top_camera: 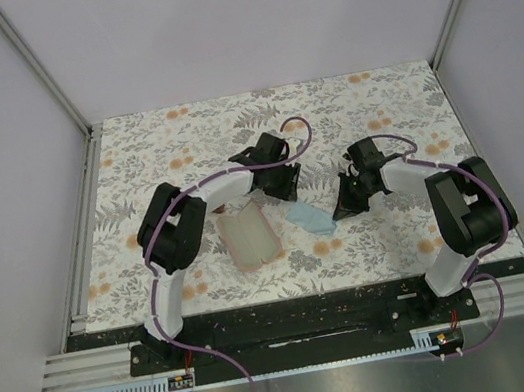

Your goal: Organize the sunglasses

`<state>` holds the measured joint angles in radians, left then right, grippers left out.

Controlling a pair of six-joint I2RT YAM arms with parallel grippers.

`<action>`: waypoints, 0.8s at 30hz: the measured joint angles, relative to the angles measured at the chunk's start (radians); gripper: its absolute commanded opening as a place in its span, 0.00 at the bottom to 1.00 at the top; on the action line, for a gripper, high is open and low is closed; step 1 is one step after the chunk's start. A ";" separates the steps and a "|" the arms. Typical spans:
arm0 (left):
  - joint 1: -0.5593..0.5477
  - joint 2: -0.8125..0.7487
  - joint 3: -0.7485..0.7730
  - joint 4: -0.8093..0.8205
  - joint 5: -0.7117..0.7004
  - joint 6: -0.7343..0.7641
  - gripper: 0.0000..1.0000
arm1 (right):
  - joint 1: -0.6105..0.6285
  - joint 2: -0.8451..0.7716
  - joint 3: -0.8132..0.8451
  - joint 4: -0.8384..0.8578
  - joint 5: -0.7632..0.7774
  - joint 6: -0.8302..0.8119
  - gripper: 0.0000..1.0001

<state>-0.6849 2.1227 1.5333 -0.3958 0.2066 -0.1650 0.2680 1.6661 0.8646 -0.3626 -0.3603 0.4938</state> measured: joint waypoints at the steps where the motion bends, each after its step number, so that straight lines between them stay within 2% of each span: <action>1: 0.000 0.005 0.006 -0.001 0.006 0.003 0.39 | 0.000 0.001 0.000 0.000 0.000 0.000 0.00; 12: 0.003 0.057 0.072 -0.007 0.115 0.036 0.33 | -0.001 0.003 0.000 -0.001 0.000 0.000 0.00; 15: 0.003 0.059 0.075 -0.014 0.129 0.039 0.25 | -0.001 0.003 0.000 -0.002 0.000 0.000 0.09; 17: 0.003 0.060 0.075 -0.023 0.132 0.040 0.18 | -0.001 0.003 0.000 -0.002 0.000 -0.001 0.22; 18: 0.003 0.061 0.075 -0.026 0.133 0.041 0.17 | -0.001 0.003 0.000 -0.002 0.000 0.000 0.25; 22: 0.003 0.061 0.075 -0.031 0.134 0.042 0.18 | -0.001 0.001 0.000 -0.002 -0.001 0.000 0.36; 24: 0.003 0.061 0.075 -0.031 0.134 0.041 0.22 | -0.001 -0.005 0.000 -0.002 0.001 -0.001 0.41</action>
<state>-0.6815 2.1838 1.6085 -0.4267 0.3408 -0.1238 0.2668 1.6611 0.8650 -0.3645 -0.3592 0.4931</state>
